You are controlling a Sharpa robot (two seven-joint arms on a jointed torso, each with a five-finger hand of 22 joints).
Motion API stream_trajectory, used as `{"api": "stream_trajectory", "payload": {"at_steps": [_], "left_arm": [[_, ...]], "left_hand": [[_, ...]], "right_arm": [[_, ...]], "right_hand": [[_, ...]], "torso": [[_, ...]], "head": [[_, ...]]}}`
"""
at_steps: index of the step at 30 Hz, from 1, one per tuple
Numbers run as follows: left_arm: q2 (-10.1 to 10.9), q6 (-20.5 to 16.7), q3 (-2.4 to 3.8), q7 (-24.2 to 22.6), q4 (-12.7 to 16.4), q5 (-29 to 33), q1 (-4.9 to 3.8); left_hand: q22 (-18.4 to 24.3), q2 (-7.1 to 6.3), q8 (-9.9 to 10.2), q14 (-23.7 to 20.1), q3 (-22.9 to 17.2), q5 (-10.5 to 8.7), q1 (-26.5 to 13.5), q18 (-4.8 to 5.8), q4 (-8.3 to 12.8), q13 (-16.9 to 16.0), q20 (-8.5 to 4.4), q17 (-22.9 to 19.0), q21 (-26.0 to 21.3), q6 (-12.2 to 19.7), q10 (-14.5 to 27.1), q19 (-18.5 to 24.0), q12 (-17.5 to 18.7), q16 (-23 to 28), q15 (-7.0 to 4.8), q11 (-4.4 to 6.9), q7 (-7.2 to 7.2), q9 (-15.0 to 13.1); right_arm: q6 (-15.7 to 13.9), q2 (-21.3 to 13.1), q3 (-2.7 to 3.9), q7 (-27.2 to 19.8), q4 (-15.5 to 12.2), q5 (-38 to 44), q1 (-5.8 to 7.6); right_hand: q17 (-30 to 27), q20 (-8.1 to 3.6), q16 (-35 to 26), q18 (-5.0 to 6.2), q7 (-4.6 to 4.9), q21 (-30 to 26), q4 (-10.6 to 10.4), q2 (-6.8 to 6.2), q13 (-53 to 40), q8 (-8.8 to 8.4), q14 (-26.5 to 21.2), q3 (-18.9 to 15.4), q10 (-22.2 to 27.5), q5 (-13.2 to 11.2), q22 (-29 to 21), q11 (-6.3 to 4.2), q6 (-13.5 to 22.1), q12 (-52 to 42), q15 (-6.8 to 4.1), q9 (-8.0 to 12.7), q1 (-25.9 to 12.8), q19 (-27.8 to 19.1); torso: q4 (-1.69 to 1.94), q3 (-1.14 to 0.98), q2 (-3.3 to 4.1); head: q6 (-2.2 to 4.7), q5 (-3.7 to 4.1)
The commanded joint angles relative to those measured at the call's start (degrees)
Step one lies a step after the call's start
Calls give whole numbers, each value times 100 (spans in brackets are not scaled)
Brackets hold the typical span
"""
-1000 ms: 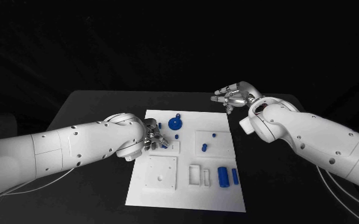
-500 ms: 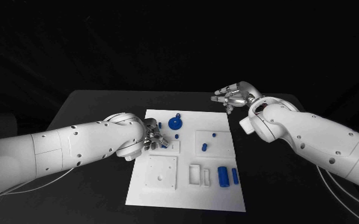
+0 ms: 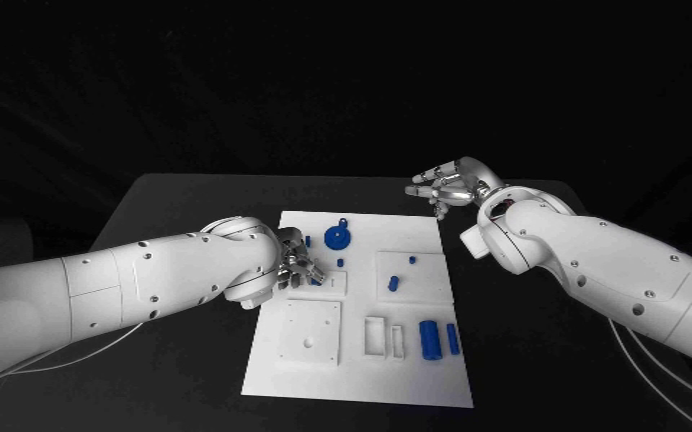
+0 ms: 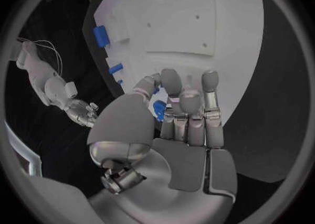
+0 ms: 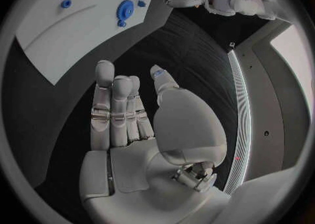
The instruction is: Assemble the parts on the task board
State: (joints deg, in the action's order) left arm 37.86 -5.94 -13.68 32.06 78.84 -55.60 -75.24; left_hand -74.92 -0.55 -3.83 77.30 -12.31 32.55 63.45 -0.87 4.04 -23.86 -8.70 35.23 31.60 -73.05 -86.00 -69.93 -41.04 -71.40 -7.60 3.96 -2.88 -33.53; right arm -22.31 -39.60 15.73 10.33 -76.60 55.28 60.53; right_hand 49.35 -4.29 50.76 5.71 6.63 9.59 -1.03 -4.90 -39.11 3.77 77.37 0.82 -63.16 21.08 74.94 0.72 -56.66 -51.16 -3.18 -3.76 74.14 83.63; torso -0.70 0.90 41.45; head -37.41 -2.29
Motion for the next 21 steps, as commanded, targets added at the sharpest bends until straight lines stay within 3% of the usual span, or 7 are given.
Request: {"api": "stream_trajectory", "payload": {"at_steps": [1,21], "left_arm": [[-42,76,-14,20,-14,-2,27],[-143,168,-13,-44,-59,4,27]], "left_hand": [[-114,84,-7,-2,-506,-19,18,36,453,-12,0,13,-35,-794,-70,-35,-21,-25,-32,148,541,-349],[-120,197,-8,53,-508,-74,-79,35,434,-164,19,284,-39,-923,-67,-54,-167,-216,-22,159,576,-411]], "right_arm": [[96,6,3,-3,-2,56,-4],[141,26,3,15,18,71,-17]], "right_hand": [[-7,3,33,53,17,-30,-24,9,7,-16,-49,18,35,19,51,-4,-14,-38,-3,4,-28,60],[-12,3,34,51,19,-55,-6,8,12,-16,-55,31,39,65,61,-4,-10,-40,-3,4,-20,67]], "torso": [[-5,-2,0],[-1,-4,1]], "head": [[7,5],[-6,39]]}}
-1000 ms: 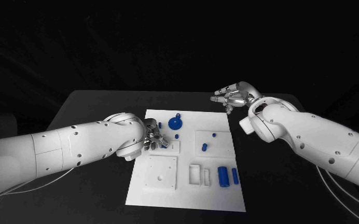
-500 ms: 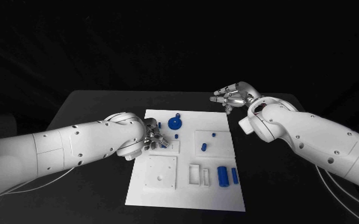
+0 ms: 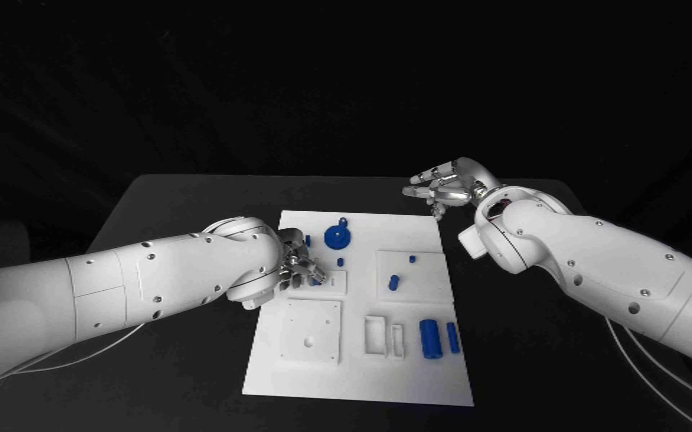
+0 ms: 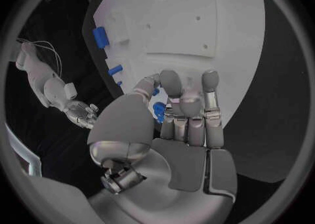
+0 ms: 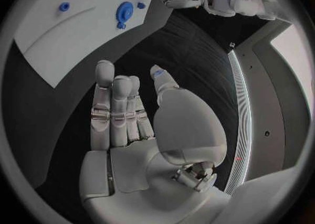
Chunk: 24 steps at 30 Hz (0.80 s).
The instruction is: Assemble the parts on the task board
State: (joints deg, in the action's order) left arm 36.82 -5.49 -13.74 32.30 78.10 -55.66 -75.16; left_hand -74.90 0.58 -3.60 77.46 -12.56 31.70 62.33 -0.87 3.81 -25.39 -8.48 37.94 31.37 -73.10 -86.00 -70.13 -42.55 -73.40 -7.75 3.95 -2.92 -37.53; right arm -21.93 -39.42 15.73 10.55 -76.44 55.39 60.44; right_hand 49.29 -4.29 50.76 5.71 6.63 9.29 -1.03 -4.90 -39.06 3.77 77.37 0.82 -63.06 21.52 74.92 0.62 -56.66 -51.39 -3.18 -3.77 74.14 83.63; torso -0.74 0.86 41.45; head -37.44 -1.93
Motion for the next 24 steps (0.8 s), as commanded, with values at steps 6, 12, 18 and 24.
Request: {"api": "stream_trajectory", "payload": {"at_steps": [6,12,18,24], "left_arm": [[-45,77,-6,-75,3,10,19],[-38,19,-5,-80,7,12,19],[-52,73,-4,-80,-9,21,19],[-40,211,-2,-77,-18,111,18]], "left_hand": [[-119,109,-29,28,-492,11,-9,31,500,-39,-5,-8,-7,-910,-65,-31,-3,-15,-10,159,579,-22],[-117,124,-28,7,-464,-70,44,33,448,-3,-9,-110,-24,-859,-69,-26,46,44,-12,153,567,-41],[-116,137,-28,2,-436,-238,122,38,407,30,-9,-154,-45,-838,-69,-28,56,63,-11,151,563,-62],[-115,146,-21,-41,-419,-296,174,37,341,75,1,-262,-74,-790,-69,-16,95,109,-1,140,549,-46]], "right_arm": [[110,11,3,-5,4,62,-12],[113,10,3,-8,6,62,-15],[129,15,3,-3,7,62,-18],[143,22,3,0,16,63,-20]], "right_hand": [[-7,3,34,51,19,-26,-6,8,8,-16,-55,31,29,21,62,6,-10,-18,-3,4,-20,67],[-7,3,34,51,19,-26,-6,8,8,-16,-55,31,29,21,62,6,-10,-18,-3,4,-20,67],[-7,3,34,51,19,-26,-6,8,8,-16,-55,31,29,21,62,6,-10,-18,-3,4,-20,67],[-9,3,36,51,21,-40,-8,12,10,-17,-57,34,32,28,68,7,-5,-19,-2,5,-32,73]], "torso": [[0,2,1],[1,6,-1],[-3,7,0],[-3,7,3]], "head": [[7,16],[17,24],[26,29],[33,43]]}}
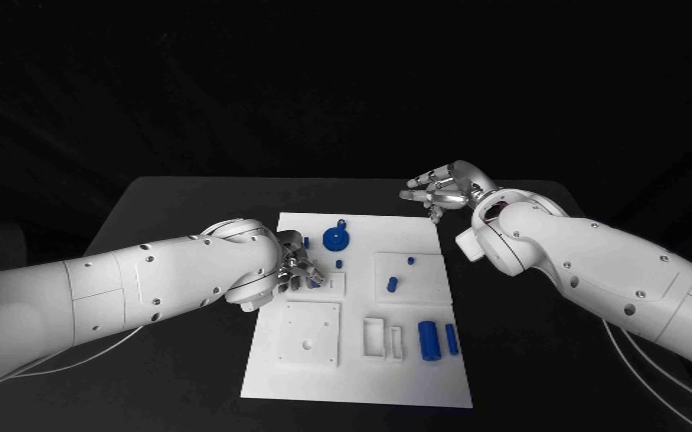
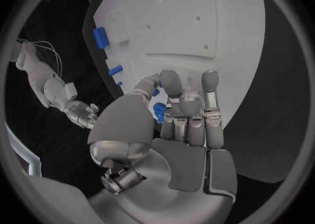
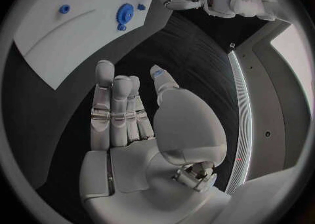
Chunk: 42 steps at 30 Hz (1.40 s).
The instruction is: Assemble the parts on the task board
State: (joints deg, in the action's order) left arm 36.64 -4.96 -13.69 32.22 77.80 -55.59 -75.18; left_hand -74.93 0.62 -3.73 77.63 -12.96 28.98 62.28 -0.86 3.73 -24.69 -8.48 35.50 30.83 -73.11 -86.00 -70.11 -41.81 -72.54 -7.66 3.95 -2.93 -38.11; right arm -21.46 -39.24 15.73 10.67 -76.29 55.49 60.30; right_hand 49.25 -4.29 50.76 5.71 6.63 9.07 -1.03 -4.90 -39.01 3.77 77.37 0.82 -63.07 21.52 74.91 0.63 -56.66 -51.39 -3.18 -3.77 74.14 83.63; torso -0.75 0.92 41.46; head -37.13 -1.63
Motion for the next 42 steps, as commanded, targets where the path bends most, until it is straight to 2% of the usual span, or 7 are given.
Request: {"api": "stream_trajectory", "payload": {"at_steps": [1,5,7,13,31,37,42], "left_arm": [[-17,171,-6,-71,15,114,19],[26,244,-4,-82,46,173,10],[44,291,-3,-83,64,199,-6],[90,538,1,-59,116,308,-99],[36,1177,43,13,-17,458,-349],[-165,1805,44,219,-320,532,-404],[-350,2060,41,306,-590,542,-424]], "left_hand": [[-113,145,-9,-62,-377,-43,181,37,342,12,1,-34,-23,-783,-69,-17,29,31,-9,140,549,11],[-111,170,-10,-85,-362,-144,209,39,280,56,8,-120,-64,-747,-70,-15,62,73,-2,132,540,5],[-107,267,-10,-111,-362,-484,222,42,229,78,8,-191,-85,-705,-71,-11,84,109,0,124,531,-11],[-112,349,-22,-192,-301,-736,293,70,128,119,1,-323,-192,-558,-65,-3,169,146,1,108,512,-303],[-117,361,-17,-237,-281,-808,356,79,115,84,8,-376,-247,-482,-61,1,223,116,10,99,503,-579],[-110,462,-38,-344,-257,-1135,379,84,87,97,24,-437,-319,-351,-40,61,381,169,28,70,485,-966],[-119,524,-111,-381,-223,-1157,384,86,109,-4,16,-496,-341,-214,-37,53,431,93,19,73,495,-1559]], "right_arm": [[98,4,3,-12,2,53,-6],[101,8,3,-11,5,53,-7],[103,11,3,-11,8,53,-8],[111,23,3,-8,21,53,-11],[131,61,3,-1,74,53,-29],[141,70,3,4,81,53,-30],[145,73,3,7,83,53,-31]], "right_hand": [[-5,3,36,51,21,-18,-8,12,5,-17,-57,34,33,28,69,6,-5,-20,-2,5,-32,73],[-5,3,36,51,21,-18,-8,12,5,-17,-57,34,33,28,69,6,-5,-20,-2,5,-32,73],[-5,3,36,51,21,-18,-8,12,5,-17,-57,34,33,28,69,6,-5,-20,-2,5,-32,73],[-5,3,36,51,21,-18,-8,12,5,-17,-57,34,33,28,69,6,-5,-20,-2,5,-32,73],[-5,3,36,51,21,-18,-8,12,5,-17,-57,34,33,28,69,6,-5,-20,-2,5,-32,73],[-5,3,36,51,21,-18,-8,12,5,-17,-57,34,33,28,69,6,-5,-20,-2,5,-32,73],[-5,3,36,51,21,-18,-8,12,5,-17,-57,34,33,28,69,6,-5,-20,-2,5,-32,73]], "torso": [[1,1,1],[5,-1,-5],[4,0,-5],[-2,-1,-2],[2,-6,1],[-3,-6,1],[4,-4,-2]], "head": [[1,16],[3,18],[5,20],[16,18],[32,25],[22,14],[17,14]]}}
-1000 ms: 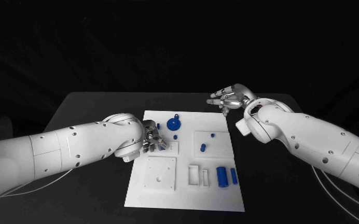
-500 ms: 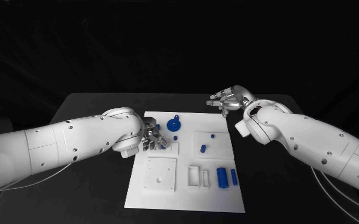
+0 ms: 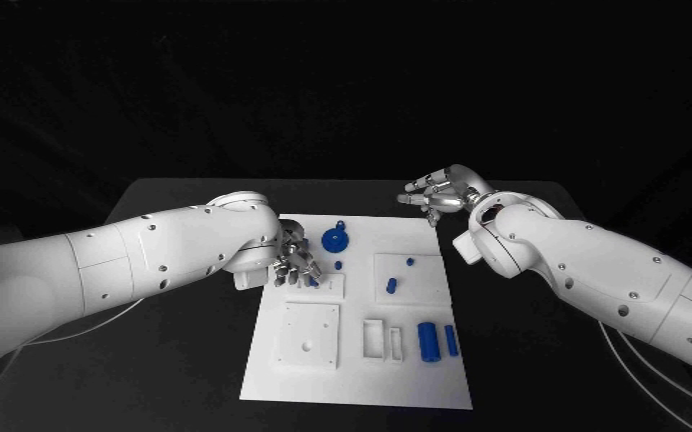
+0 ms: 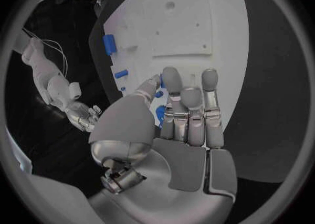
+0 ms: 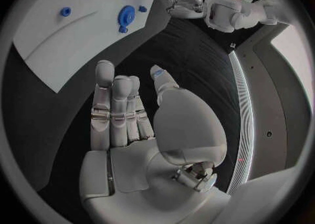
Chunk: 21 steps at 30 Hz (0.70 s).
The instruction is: Assemble the parts on the task board
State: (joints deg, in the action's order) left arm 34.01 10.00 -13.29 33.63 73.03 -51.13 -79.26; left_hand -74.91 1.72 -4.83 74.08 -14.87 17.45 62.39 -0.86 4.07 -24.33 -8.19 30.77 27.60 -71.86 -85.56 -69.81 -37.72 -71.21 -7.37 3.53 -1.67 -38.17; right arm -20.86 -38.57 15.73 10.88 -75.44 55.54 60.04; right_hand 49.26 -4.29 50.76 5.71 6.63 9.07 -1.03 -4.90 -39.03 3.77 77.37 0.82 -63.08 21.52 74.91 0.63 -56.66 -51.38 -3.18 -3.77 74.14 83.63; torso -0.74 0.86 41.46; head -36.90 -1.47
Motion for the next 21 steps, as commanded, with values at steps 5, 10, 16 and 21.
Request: {"api": "stream_trajectory", "payload": {"at_steps": [5,10,16,21], "left_arm": [[-265,715,-1,181,-366,87,-25],[-419,797,-3,176,-576,98,-29],[-538,697,-6,142,-688,45,-29],[-584,664,-7,128,-705,38,-28]], "left_hand": [[-123,421,6,-43,-52,24,348,86,116,-95,-16,-47,3,-337,-80,26,11,-93,-14,124,376,-1776],[-123,414,11,-55,-63,49,348,86,146,-115,-16,-49,15,-337,-76,36,-2,-115,-13,124,378,-1839],[-124,408,17,-46,-68,76,346,86,171,-135,-22,-52,35,-345,-81,28,-18,-141,-19,133,383,-1887],[-124,411,22,-35,-77,96,339,86,188,-148,-28,-54,55,-358,-82,21,-37,-157,-25,139,388,-1915]], "right_arm": [[85,12,3,-11,-3,48,-4],[86,19,3,-10,-4,48,-4],[85,23,3,-8,-3,48,-4],[86,28,3,-7,0,48,-5]], "right_hand": [[-6,3,36,51,21,-18,-8,12,6,-17,-57,34,34,28,70,5,-5,-20,-2,5,-32,73],[-6,3,36,51,21,-18,-8,12,6,-17,-57,34,34,28,70,5,-5,-20,-2,5,-32,73],[-6,3,36,51,21,-18,-8,12,6,-17,-57,34,34,28,70,5,-5,-20,-2,5,-32,73],[-9,3,41,51,21,-46,-2,21,9,-15,-58,38,37,26,78,5,-1,-26,-2,4,-25,84]], "torso": [[5,5,-1],[-1,6,1],[1,5,3],[5,4,-1]], "head": [[-11,-10],[-22,-12],[-21,1],[-28,18]]}}
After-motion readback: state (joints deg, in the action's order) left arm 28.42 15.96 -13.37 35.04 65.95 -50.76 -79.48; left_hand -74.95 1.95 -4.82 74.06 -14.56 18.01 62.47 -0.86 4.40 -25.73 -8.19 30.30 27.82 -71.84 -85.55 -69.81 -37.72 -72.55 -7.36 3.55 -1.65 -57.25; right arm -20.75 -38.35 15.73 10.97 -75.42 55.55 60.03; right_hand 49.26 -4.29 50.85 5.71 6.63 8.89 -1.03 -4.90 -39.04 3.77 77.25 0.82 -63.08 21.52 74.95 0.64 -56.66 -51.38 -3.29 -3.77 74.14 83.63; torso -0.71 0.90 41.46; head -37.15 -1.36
